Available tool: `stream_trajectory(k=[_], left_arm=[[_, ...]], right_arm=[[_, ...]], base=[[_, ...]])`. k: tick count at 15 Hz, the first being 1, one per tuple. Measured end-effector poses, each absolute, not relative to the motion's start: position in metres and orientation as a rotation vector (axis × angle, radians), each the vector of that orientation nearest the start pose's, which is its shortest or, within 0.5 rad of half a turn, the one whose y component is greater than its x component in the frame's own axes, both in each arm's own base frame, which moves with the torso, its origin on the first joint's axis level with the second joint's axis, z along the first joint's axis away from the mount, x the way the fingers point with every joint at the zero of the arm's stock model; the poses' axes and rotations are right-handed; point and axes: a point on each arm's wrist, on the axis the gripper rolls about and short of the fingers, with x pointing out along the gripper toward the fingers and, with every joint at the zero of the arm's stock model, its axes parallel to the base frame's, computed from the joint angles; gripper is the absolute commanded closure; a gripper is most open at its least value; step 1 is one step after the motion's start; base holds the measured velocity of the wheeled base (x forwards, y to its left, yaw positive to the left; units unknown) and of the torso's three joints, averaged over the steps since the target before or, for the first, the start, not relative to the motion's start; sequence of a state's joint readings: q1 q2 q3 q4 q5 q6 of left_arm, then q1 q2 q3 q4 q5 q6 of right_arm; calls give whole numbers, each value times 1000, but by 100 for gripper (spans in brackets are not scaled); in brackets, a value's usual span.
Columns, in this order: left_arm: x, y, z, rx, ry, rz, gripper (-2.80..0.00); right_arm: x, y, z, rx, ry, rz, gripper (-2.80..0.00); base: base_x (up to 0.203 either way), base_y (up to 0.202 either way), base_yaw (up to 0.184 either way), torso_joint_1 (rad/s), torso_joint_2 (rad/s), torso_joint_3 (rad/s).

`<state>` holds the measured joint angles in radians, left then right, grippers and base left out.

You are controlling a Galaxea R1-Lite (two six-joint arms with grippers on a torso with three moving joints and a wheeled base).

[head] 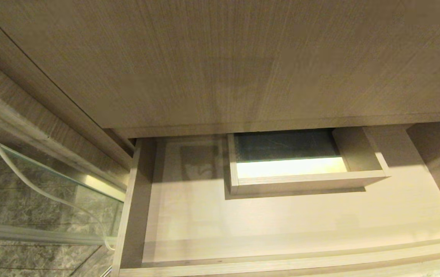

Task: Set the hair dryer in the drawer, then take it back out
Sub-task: Pick up the hairdryer

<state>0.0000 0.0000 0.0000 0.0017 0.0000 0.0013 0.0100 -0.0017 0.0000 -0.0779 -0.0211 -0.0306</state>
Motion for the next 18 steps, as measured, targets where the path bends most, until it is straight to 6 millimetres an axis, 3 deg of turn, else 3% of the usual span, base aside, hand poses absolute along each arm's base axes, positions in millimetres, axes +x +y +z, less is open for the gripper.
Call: stream_trajectory(k=[18], left_arm=[[-23, 0, 75, 1, 1, 0, 0]], right_arm=[[-23, -1, 83, -37, -78, -11, 0]], base=[[0, 0, 0, 0, 0, 0]])
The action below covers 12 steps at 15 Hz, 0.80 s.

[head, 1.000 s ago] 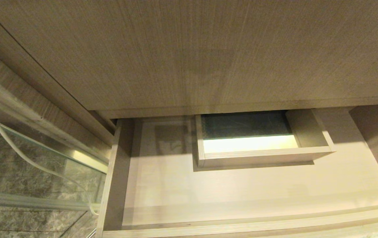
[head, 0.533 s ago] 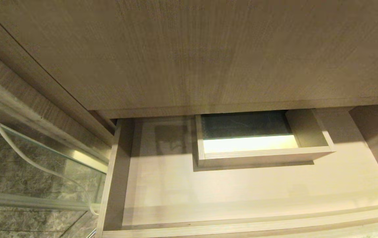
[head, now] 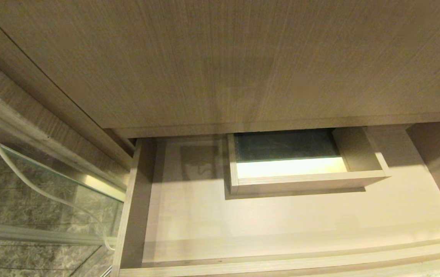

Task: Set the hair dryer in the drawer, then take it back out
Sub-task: Pick up the hairdryer

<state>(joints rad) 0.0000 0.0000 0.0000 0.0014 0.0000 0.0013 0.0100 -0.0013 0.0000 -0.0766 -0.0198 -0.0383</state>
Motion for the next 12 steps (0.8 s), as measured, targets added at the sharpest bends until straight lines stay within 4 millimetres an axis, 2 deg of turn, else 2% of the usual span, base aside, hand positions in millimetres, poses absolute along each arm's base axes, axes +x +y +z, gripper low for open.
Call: stream_trajectory(k=[12], left_arm=[[-23, 0, 75, 1, 2, 0, 0]], right_arm=[[-23, 0, 83, -38, -71, 0, 0]], base=[[0, 0, 0, 0, 0, 0]])
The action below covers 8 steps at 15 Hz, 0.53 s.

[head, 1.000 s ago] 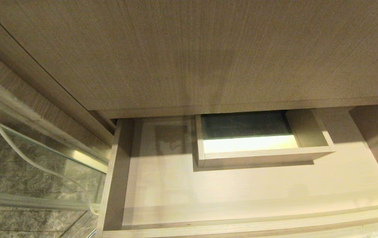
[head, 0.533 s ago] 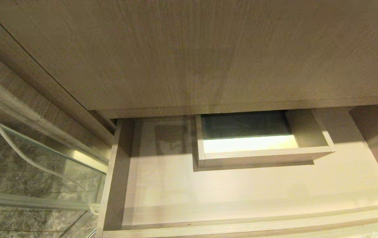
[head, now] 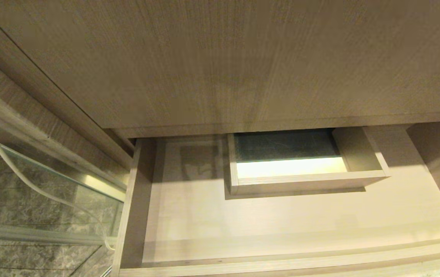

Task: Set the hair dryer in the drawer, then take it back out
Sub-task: Pick up the hairdryer

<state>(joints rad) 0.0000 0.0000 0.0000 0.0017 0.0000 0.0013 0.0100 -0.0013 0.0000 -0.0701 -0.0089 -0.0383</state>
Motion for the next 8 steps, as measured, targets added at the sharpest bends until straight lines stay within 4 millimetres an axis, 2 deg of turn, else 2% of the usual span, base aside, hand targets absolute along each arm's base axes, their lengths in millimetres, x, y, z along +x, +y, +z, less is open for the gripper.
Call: stream_trajectory(k=[3, 6, 8], left_arm=[[-23, 0, 75, 2, 2, 0, 0], [-23, 0, 75, 2, 3, 0, 0], [-23, 0, 75, 1, 2, 0, 0]], right_arm=[[-23, 0, 82, -36, -70, -1, 0], [-23, 0, 83, -36, -70, -1, 0], [-23, 0, 82, -34, -70, -1, 0]], base=[[0, 0, 0, 35, -41, -8], [0, 0, 0, 213, -79, -101], [0, 0, 0, 255, -431, -227]])
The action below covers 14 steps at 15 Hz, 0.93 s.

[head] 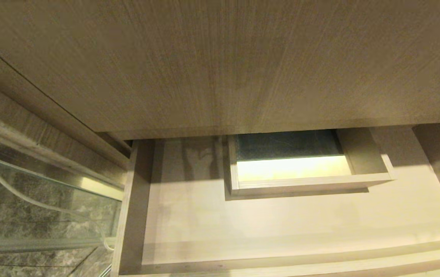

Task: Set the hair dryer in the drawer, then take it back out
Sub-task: Pick up the hairdryer

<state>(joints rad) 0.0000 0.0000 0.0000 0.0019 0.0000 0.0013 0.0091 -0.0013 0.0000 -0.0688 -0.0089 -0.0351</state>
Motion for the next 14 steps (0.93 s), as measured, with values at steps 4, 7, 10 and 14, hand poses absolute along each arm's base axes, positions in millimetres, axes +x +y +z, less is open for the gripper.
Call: stream_trajectory(k=[4, 7, 10, 14], left_arm=[[-23, 0, 75, 1, 2, 0, 0], [-23, 0, 75, 2, 1, 0, 0], [-23, 0, 75, 1, 2, 0, 0], [-23, 0, 75, 1, 2, 0, 0]], right_arm=[[-23, 0, 83, -35, -71, -1, 0], [-23, 0, 83, -38, -73, -1, 0], [-23, 0, 83, -40, -72, -3, 0], [-23, -1, 83, -41, -74, -7, 0]], base=[[0, 0, 0, 203, -564, -187], [0, 0, 0, 189, -462, -218], [0, 0, 0, 117, -492, -219], [0, 0, 0, 397, -490, -232]])
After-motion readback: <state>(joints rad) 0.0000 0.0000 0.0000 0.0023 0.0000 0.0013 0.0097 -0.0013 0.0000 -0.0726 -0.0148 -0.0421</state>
